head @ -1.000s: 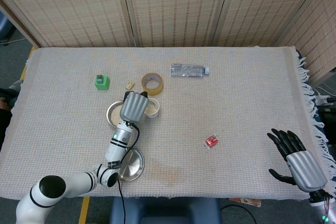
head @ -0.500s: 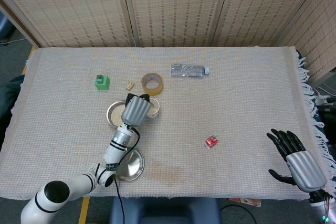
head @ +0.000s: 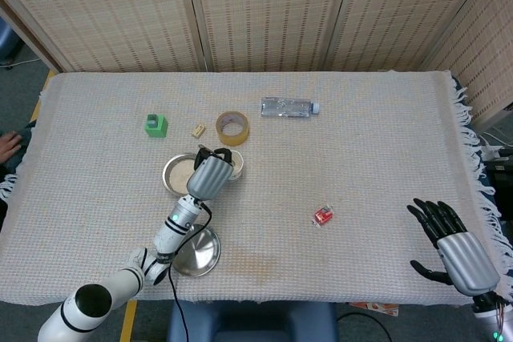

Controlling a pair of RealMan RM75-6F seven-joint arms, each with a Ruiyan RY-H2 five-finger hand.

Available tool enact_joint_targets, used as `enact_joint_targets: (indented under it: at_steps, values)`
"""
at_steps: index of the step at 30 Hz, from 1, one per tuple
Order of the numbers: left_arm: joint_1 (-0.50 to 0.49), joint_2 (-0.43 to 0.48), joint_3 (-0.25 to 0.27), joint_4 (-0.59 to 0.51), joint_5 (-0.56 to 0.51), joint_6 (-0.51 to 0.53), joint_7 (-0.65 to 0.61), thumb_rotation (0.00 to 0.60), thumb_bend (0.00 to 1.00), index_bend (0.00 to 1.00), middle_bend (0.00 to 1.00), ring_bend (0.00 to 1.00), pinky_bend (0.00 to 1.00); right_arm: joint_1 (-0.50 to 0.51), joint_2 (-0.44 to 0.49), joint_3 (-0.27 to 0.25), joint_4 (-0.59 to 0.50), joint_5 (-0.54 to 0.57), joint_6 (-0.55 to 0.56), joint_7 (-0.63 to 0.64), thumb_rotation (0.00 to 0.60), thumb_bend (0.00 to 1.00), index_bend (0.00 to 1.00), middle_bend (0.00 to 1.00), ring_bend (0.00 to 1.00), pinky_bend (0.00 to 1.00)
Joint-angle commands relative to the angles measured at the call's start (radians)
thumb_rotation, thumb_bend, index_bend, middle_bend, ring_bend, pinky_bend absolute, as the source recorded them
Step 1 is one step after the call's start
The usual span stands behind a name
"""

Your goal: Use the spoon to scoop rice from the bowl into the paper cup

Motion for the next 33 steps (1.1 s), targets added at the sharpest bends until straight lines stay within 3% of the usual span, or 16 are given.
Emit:
enact_joint_targets:
  at_steps: [1, 14, 23, 29, 33]
  values:
    - [0.008, -0.019, 0.002, 0.056, 0.036, 0.011, -0.02, 0.6, 0.4, 0.65, 1.0, 1.0, 1.0, 0.001, 0.001, -0.001, -0.002, -0.001, -0.002, 0.001, 0.6, 0.09, 0.0, 0.0, 0.0, 0.0]
    - [0.004, -0.068, 0.008, 0.182, 0.118, 0.021, -0.056, 0.6, 0.4, 0.65, 1.0, 1.0, 1.0, 0.005, 0.005, -0.004, -0.003, -0.004, -0.011, 0.01, 0.6, 0.09, 0.0, 0.0, 0.0, 0.0]
    - [0.007, -0.067, -0.037, 0.191, 0.107, 0.021, -0.083, 0.6, 0.4, 0.65, 1.0, 1.0, 1.0, 0.006, 0.007, -0.004, 0.0, -0.004, -0.01, 0.016, 0.6, 0.09, 0.0, 0.0, 0.0, 0.0]
    - [0.014, -0.029, -0.098, 0.101, 0.069, 0.024, -0.134, 0.6, 0.4, 0.65, 1.0, 1.0, 1.0, 0.004, 0.007, -0.005, -0.002, -0.007, -0.007, 0.012, 0.6, 0.09, 0.0, 0.0, 0.0, 0.0]
    - [0.036, 0.03, -0.164, -0.055, 0.013, 0.011, -0.209, 0.6, 0.4, 0.65, 1.0, 1.0, 1.0, 0.004, 0.007, -0.007, -0.002, -0.011, -0.006, 0.012, 0.6, 0.09, 0.0, 0.0, 0.0, 0.0]
